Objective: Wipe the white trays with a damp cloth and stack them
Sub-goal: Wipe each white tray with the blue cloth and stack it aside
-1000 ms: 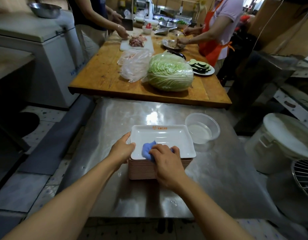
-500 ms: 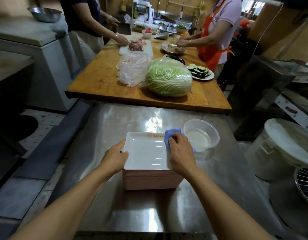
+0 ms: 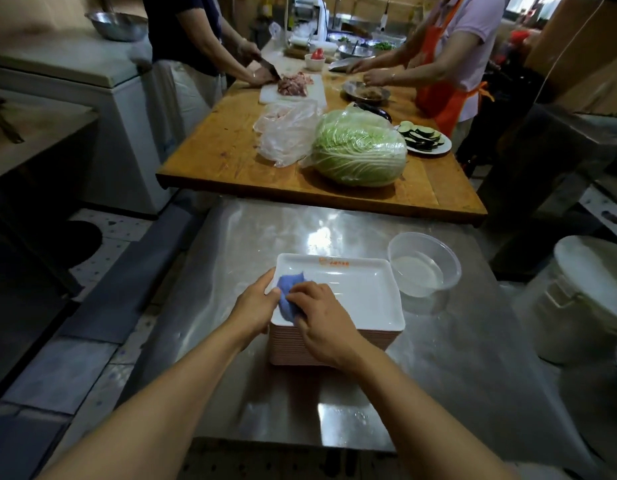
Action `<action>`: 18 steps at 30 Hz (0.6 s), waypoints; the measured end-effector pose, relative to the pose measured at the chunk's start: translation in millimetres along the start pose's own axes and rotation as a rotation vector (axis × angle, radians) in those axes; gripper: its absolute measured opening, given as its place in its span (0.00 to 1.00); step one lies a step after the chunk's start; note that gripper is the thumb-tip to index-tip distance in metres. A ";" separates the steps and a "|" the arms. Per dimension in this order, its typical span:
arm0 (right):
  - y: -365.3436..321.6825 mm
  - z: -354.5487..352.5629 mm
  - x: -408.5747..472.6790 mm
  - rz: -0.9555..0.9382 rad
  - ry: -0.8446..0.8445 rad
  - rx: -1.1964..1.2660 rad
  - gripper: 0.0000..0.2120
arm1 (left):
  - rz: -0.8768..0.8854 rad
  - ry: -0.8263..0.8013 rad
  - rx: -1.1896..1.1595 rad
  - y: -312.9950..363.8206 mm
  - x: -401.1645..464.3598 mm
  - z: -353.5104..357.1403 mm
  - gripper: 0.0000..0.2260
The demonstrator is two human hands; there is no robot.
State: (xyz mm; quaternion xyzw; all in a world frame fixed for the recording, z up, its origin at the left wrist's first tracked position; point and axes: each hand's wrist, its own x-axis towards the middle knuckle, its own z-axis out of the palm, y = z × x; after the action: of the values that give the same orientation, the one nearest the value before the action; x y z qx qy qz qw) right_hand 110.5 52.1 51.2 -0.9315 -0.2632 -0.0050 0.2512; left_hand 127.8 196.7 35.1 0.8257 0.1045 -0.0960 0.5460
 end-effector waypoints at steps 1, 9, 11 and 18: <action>-0.5 -0.5 -9.1 -0.027 -0.005 -0.027 0.14 | -0.004 0.007 -0.013 -0.3 -0.3 0.9 0.18; 25.7 -22.8 -50.9 0.062 0.025 -0.298 0.15 | -0.025 0.095 0.142 6.6 1.8 5.2 0.20; 38.3 -35.9 -65.3 0.135 0.049 -0.354 0.15 | -0.005 0.115 0.196 7.7 -0.2 6.9 0.20; 56.1 -53.8 -79.5 0.230 0.066 -0.374 0.17 | 0.015 0.204 0.475 16.3 -4.9 10.7 0.16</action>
State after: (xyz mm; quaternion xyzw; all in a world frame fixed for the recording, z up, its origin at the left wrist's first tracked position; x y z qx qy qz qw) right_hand 76.3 -53.2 60.9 -0.9851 -0.1413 -0.0555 0.0812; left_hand 127.1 180.2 46.7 0.9370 0.1273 -0.0300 0.3240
